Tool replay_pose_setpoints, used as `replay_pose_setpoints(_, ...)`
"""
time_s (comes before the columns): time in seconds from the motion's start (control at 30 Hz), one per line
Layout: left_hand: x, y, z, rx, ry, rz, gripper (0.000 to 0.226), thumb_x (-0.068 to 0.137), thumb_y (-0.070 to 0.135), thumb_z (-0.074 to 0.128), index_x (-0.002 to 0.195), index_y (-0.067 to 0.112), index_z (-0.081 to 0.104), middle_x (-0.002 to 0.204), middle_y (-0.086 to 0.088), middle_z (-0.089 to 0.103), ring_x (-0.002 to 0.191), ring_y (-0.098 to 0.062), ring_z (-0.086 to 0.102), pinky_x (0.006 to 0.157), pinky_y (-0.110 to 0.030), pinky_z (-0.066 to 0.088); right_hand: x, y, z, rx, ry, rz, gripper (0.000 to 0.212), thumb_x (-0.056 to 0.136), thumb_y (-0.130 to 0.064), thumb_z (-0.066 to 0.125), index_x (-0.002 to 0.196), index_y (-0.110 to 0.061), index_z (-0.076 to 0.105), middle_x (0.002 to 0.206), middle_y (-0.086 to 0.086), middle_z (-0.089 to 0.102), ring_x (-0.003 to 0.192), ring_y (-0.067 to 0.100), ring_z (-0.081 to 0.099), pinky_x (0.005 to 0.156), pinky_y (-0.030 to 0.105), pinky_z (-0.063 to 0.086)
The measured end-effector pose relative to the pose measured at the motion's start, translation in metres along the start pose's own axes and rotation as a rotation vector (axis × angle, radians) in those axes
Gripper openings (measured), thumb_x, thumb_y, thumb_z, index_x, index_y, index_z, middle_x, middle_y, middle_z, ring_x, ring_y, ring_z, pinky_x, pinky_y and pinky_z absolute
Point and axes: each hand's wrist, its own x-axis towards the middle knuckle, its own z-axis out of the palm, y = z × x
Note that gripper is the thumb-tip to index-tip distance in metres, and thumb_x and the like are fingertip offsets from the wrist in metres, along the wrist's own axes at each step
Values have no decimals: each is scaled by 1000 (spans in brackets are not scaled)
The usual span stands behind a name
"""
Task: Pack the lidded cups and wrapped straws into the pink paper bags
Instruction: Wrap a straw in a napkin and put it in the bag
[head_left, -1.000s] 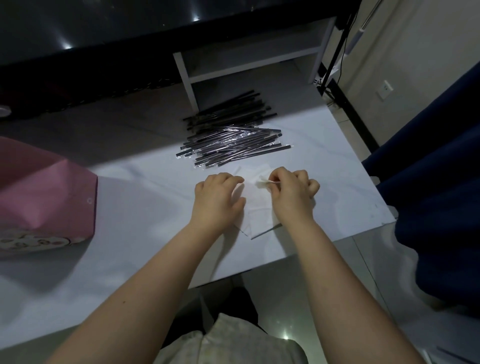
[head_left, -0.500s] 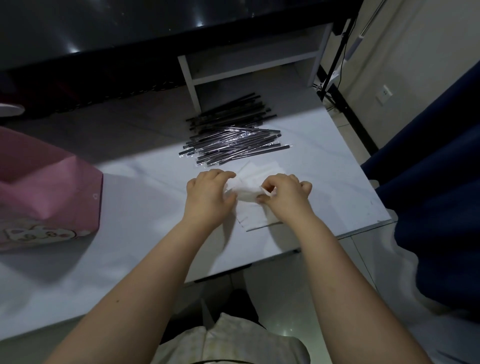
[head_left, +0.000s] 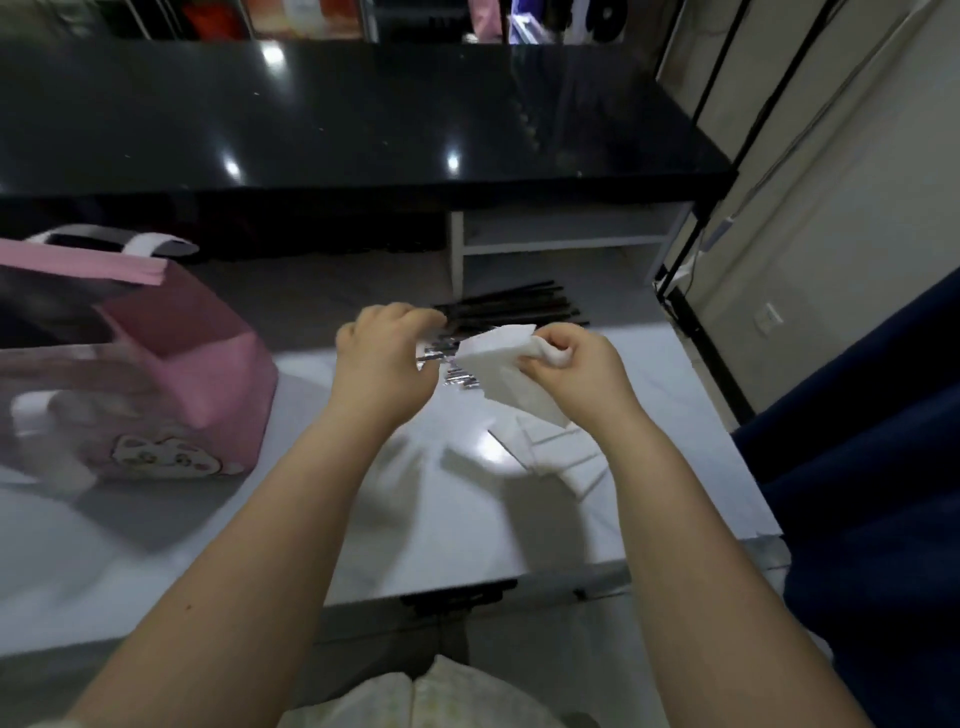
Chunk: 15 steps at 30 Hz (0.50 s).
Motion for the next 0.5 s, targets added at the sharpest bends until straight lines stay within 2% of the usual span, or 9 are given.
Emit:
replay_pose_setpoints(0.07,1,-13,-27,23,27,-5,46,80,23,66,125,31,60,125,5,59,120,-26,46,97,-41,34,8,-30,8,-9,-36,-68,10,81,-21,73,77,-26,65,75,-15,62,74,4,57,65,27,45)
replay_pose_setpoints(0.17,5,-39,-74,46,97,-36,50,79,23,68,127,29,59,128,4,58,123,-27,45,99,-42,37,21,-80,24,-19,-85,-175,9,82,-23,73,78,-27,66,75,-16,61,70,-4,55,59,16,43)
replay_pose_setpoints(0.3,-4,-89,-136,37,212,-96,51,77,21,70,127,25,60,124,0,60,120,-27,49,100,-45,40,30,-143,54,2,-140,-294,3,84,-27,71,84,-28,69,79,-18,63,77,3,59,62,28,50)
replay_pose_setpoints(0.4,-22,-136,-171,-24,272,-161,45,77,18,71,121,26,64,119,2,64,112,-23,55,93,-46,46,31,-181,81,-1,-165,-379,3,86,-30,69,83,-32,68,78,-21,63,77,4,60,61,26,48)
replay_pose_setpoints(0.5,-40,-181,-190,-54,277,-206,46,76,17,73,120,27,63,121,5,61,112,-18,56,95,-46,47,33,-216,115,-9,-169,-462,5,87,-30,68,82,-31,67,76,-24,62,71,-2,57,58,19,42)
